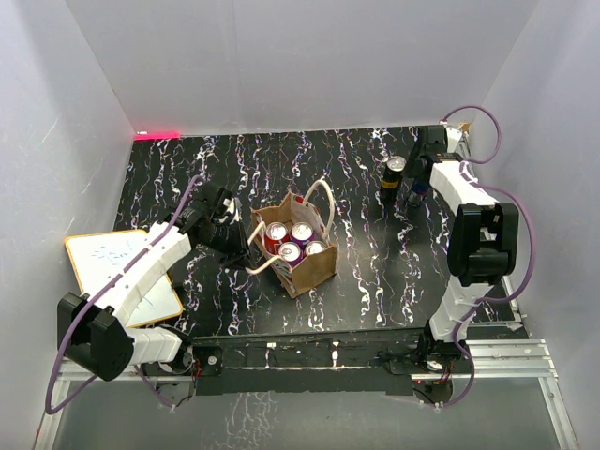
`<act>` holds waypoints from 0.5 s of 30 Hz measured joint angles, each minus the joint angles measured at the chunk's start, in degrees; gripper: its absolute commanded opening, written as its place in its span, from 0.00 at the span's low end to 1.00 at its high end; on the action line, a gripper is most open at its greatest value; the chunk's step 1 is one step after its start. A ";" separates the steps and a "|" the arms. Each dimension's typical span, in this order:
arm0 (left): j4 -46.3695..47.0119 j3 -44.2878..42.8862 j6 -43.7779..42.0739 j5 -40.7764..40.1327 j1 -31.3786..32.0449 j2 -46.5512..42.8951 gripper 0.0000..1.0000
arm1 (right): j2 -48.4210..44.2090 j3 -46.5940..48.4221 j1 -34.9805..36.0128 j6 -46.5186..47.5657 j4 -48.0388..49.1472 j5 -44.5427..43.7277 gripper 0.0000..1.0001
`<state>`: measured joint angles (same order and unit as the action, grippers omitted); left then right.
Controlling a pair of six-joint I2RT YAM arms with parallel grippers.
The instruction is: Take the beverage out of the canvas bag
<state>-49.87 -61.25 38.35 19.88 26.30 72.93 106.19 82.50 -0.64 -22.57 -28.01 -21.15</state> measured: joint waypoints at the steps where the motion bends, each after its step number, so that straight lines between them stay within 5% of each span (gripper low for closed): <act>1: -0.04 0.00 0.00 0.00 0.00 -0.04 0.00 | -0.09 0.00 -0.26 0.07 0.09 0.02 0.79; 9: 0.22 0.31 0.85 0.28 0.00 -2.71 0.00 | -6.51 -1.03 -0.72 -0.11 -1.40 0.92 0.84; 15: 1.51 1.22 1.55 1.40 0.00 -4.22 0.00 | -25.09 -12.57 -0.63 -3.34 -3.23 8.81 0.84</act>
<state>-48.36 -60.03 39.90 21.28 26.30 68.71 81.10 69.93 -1.28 -25.91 -31.24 -12.34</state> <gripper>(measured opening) 0.086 0.835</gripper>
